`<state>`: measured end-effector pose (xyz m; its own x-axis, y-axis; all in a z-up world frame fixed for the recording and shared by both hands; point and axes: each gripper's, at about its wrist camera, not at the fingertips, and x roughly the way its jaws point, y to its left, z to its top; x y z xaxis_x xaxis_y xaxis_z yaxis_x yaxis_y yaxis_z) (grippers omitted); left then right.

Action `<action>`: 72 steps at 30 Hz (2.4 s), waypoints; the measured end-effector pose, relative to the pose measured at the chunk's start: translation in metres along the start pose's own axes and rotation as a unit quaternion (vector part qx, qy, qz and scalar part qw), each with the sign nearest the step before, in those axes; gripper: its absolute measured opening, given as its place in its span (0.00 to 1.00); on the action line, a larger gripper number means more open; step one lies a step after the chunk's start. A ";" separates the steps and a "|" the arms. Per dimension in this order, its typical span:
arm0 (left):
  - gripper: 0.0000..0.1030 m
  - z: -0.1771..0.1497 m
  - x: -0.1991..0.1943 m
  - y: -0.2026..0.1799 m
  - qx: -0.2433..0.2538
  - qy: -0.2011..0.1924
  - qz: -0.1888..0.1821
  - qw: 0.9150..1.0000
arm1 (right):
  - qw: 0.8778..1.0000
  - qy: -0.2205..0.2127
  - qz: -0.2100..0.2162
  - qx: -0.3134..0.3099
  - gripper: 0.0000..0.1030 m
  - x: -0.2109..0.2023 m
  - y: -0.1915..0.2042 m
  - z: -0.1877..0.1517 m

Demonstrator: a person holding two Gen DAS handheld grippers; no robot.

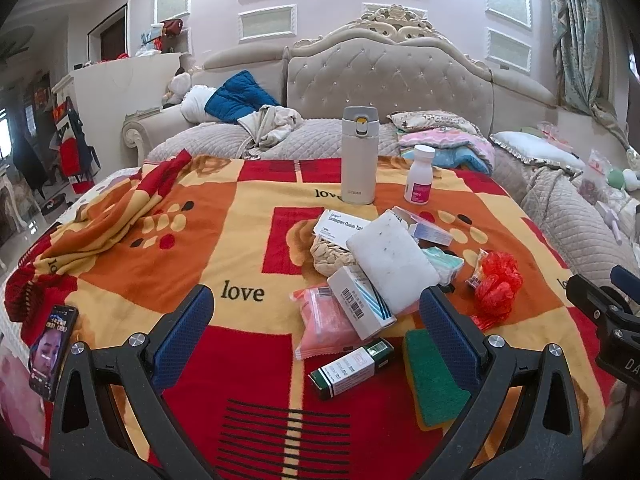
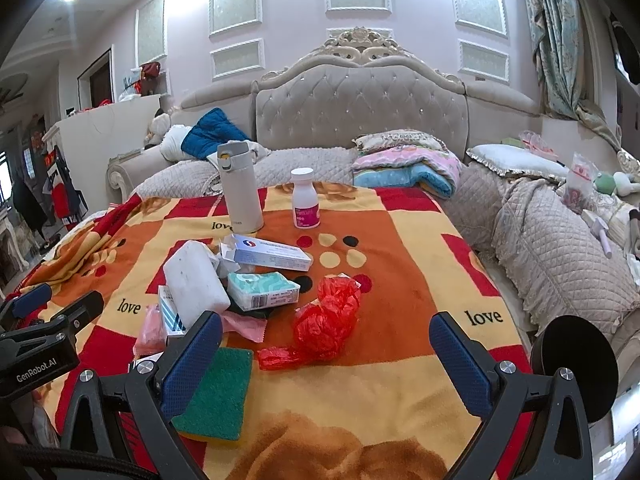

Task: Collect trash
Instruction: 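Move both tools toward the items on the blanket, then grasp the green sponge with the right tool while the left tool grasps the green-white medicine box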

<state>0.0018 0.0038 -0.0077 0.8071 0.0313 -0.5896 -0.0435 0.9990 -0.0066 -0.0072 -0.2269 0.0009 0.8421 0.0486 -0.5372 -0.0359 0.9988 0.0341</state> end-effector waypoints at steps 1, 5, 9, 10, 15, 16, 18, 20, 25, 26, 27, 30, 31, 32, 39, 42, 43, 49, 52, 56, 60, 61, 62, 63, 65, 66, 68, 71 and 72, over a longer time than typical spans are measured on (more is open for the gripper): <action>0.99 0.000 0.001 0.001 -0.009 -0.002 -0.006 1.000 | 1.000 0.001 0.000 0.001 1.00 0.000 0.000 0.000; 0.99 0.000 0.001 0.001 -0.009 0.001 -0.006 1.000 | 1.000 0.002 0.004 0.011 1.00 0.001 -0.003 0.000; 0.99 -0.003 0.003 0.001 -0.012 0.001 -0.010 1.000 | 1.000 0.002 0.007 0.013 1.00 0.003 -0.004 -0.002; 0.99 -0.003 0.003 0.001 -0.017 0.005 -0.014 1.000 | 1.000 0.003 0.007 0.012 1.00 0.003 -0.004 -0.002; 0.99 -0.002 0.004 0.000 -0.034 0.024 -0.028 0.999 | 1.000 0.007 0.008 0.013 1.00 0.003 -0.004 -0.004; 0.99 -0.002 0.004 0.000 -0.039 0.028 -0.032 0.998 | 1.000 0.007 0.008 0.014 1.00 0.003 -0.004 -0.004; 0.99 -0.001 0.005 -0.001 -0.043 0.033 -0.035 0.998 | 1.000 0.009 0.006 0.011 1.00 0.004 -0.004 -0.005; 0.99 -0.002 0.006 -0.001 -0.039 0.033 -0.034 0.998 | 1.000 0.010 0.006 0.010 1.00 0.005 -0.004 -0.006; 0.99 -0.005 0.009 -0.002 -0.027 0.035 -0.030 0.999 | 1.000 0.014 0.008 0.011 1.00 0.007 -0.005 -0.007; 0.99 -0.005 0.009 -0.001 -0.027 0.036 -0.031 0.998 | 1.000 0.014 0.008 0.011 1.00 0.007 -0.005 -0.007; 0.99 -0.005 0.010 0.000 -0.027 0.038 -0.032 0.998 | 1.000 0.015 0.008 0.010 1.00 0.007 -0.005 -0.007; 0.99 -0.008 0.012 0.004 -0.027 0.046 -0.038 0.998 | 1.000 0.016 0.009 0.006 1.00 0.008 -0.005 -0.008; 0.99 -0.009 0.013 0.006 -0.026 0.048 -0.038 0.998 | 1.000 0.017 0.010 0.005 1.00 0.008 -0.005 -0.008; 0.99 -0.011 0.013 0.008 -0.024 0.052 -0.040 0.998 | 1.000 0.015 0.011 0.003 1.00 0.009 -0.005 -0.009; 0.99 -0.029 0.019 0.024 0.003 0.079 -0.045 0.996 | 0.999 0.036 0.020 -0.005 1.00 0.018 -0.002 -0.017; 0.99 -0.040 0.027 0.032 0.005 0.098 -0.057 0.993 | 0.998 0.058 0.034 -0.013 1.00 0.026 0.002 -0.024; 0.99 -0.042 0.030 0.035 0.004 0.106 -0.059 0.993 | 0.997 0.070 0.038 -0.015 1.00 0.029 0.004 -0.025; 0.99 -0.051 0.045 0.041 -0.008 0.125 -0.069 0.990 | 0.986 0.129 0.107 -0.013 0.96 0.047 0.026 -0.038; 0.99 -0.050 0.049 0.043 -0.002 0.132 -0.062 0.989 | 0.978 0.160 0.132 -0.026 0.90 0.056 0.045 -0.042; 0.99 -0.049 0.052 0.049 0.005 0.137 -0.060 0.989 | 0.970 0.194 0.141 -0.043 0.84 0.075 0.067 -0.049; 0.99 -0.050 0.058 0.047 0.027 0.145 -0.063 0.987 | 0.961 0.231 0.146 -0.048 0.67 0.099 0.080 -0.055; 0.99 -0.050 0.061 0.044 0.034 0.146 -0.067 0.986 | 0.958 0.241 0.148 -0.050 0.60 0.105 0.082 -0.057; 0.99 -0.050 0.063 0.041 0.039 0.148 -0.071 0.986 | 0.955 0.252 0.152 -0.048 0.60 0.110 0.082 -0.060; 0.99 -0.050 0.065 0.038 0.044 0.149 -0.077 0.985 | 0.955 0.248 0.157 -0.045 0.57 0.109 0.079 -0.059; 0.99 -0.049 0.072 0.031 0.054 0.152 -0.088 0.983 | 0.955 0.249 0.158 -0.039 0.56 0.103 0.070 -0.056; 0.99 -0.048 0.076 0.026 0.060 0.155 -0.094 0.981 | 0.956 0.244 0.156 -0.036 0.56 0.100 0.065 -0.055; 0.97 -0.048 0.086 0.016 0.071 0.162 -0.109 0.978 | 0.961 0.227 0.155 -0.030 0.56 0.087 0.052 -0.047; 0.62 -0.049 0.103 0.002 0.075 0.196 -0.136 0.968 | 0.967 0.211 0.141 -0.032 0.56 0.072 0.032 -0.039; 0.58 -0.050 0.107 -0.001 0.076 0.205 -0.131 0.967 | 0.968 0.208 0.135 -0.034 0.56 0.070 0.026 -0.038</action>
<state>0.0589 0.0047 -0.1115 0.4757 -0.2083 -0.8546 0.2431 0.9649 -0.0998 0.0304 -0.1974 -0.0674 0.5087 0.2925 -0.8097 -0.2718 0.9470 0.1713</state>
